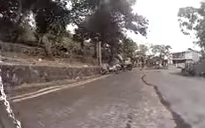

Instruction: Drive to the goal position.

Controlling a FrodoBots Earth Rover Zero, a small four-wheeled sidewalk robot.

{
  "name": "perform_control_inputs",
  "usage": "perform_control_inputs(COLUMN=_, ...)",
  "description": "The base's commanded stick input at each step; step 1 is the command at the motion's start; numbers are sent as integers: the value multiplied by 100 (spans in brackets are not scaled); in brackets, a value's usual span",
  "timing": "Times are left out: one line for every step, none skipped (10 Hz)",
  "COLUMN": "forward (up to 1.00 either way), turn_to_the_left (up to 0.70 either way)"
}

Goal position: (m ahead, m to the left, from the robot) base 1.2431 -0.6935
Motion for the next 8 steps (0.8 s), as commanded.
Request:
perform_control_inputs(forward=55, turn_to_the_left=-31)
perform_control_inputs(forward=25, turn_to_the_left=-38)
perform_control_inputs(forward=0, turn_to_the_left=-45)
perform_control_inputs(forward=0, turn_to_the_left=-45)
perform_control_inputs(forward=0, turn_to_the_left=-45)
perform_control_inputs(forward=0, turn_to_the_left=-45)
perform_control_inputs(forward=0, turn_to_the_left=-45)
perform_control_inputs(forward=0, turn_to_the_left=-45)
